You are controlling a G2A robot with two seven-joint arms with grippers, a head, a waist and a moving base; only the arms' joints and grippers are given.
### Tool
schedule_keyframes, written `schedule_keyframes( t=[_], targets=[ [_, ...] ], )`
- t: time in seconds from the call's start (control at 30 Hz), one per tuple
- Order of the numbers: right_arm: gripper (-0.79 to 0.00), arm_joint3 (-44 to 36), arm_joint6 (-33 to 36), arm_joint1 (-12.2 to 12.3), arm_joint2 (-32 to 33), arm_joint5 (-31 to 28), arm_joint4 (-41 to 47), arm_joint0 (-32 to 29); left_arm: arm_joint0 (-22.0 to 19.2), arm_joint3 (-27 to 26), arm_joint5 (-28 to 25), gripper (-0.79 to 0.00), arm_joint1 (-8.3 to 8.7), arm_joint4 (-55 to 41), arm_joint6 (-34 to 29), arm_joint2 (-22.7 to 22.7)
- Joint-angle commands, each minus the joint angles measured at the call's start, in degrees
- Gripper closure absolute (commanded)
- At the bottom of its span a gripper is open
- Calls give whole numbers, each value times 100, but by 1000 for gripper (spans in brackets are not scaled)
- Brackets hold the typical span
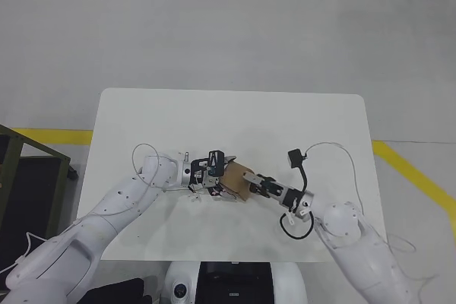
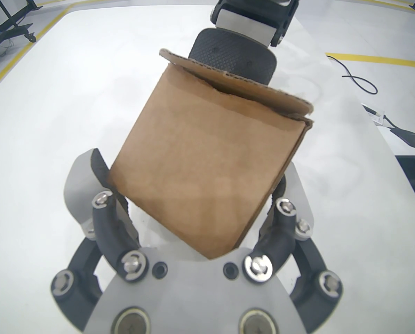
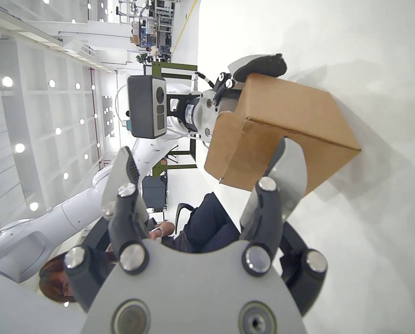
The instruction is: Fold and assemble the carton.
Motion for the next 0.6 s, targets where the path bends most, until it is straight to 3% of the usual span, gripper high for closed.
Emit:
schedule_keyframes(
  t=[0.0,0.1,0.23,0.57],
  targets=[
    [-437,15,-11,9,33,4,-32,-47,0,0,0,-785,0,0,0,0],
    [-323,60,4,20,69,19,-39,-103,0,0,0,-785,0,0,0,0],
    [-274,131,26,23,79,23,-39,-135,0,0,0,-785,0,0,0,0],
    [-259,125,-51,39,117,166,-262,-194,0,0,0,-785,0,0,0,0]
  ],
)
